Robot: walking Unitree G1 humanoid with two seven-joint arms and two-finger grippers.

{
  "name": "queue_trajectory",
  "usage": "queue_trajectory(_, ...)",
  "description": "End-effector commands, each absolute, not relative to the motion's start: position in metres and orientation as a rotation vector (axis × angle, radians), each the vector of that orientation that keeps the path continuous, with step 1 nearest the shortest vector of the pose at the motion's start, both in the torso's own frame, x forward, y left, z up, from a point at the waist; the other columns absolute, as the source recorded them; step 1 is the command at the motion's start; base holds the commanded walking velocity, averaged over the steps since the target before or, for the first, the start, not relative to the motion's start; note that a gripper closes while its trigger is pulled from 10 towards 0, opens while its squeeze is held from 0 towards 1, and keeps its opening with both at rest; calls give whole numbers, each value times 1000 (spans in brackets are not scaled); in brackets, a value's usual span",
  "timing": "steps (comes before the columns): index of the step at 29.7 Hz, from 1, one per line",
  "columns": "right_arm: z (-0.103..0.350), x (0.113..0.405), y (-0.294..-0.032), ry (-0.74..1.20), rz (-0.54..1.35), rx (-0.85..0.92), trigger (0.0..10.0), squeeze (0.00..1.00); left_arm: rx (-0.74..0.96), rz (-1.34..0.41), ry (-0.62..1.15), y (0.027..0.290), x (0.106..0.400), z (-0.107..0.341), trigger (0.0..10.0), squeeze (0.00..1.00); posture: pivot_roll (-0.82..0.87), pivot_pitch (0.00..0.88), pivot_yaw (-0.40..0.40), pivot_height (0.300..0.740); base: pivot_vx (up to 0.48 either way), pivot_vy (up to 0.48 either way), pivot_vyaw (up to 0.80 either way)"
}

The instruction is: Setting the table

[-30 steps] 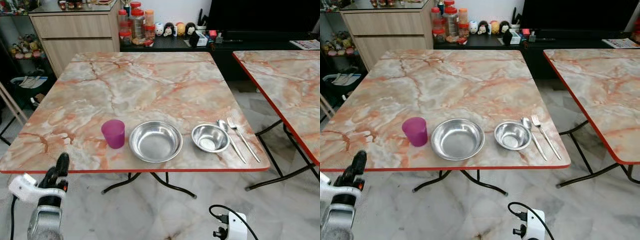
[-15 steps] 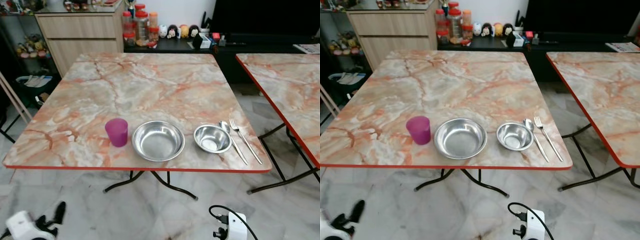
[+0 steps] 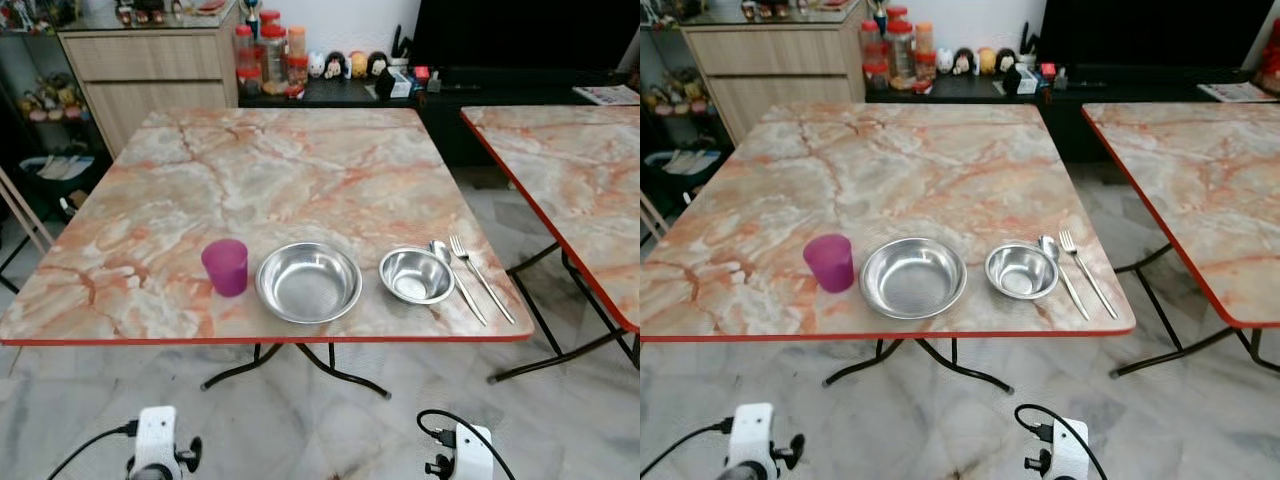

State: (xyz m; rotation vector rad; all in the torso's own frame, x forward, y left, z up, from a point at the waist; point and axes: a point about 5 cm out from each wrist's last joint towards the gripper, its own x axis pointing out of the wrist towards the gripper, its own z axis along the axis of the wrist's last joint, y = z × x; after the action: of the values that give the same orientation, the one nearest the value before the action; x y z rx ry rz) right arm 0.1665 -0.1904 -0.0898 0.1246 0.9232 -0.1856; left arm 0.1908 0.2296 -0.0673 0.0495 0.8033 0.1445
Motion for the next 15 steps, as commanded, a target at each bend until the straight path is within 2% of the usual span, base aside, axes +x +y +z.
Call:
queue_trajectory(1, -89, 168, -192, 910, -203, 134, 10000, 0, 96, 130, 808, 226, 192, -68, 10000, 0, 47, 0, -16, 740, 0, 0, 0)
queue_trajectory(15, -90, 166, -193, 924, -185, 101, 10000, 0, 124, 125, 860, 218, 184, -76, 10000, 0, 38, 0, -14, 740, 0, 0, 0)
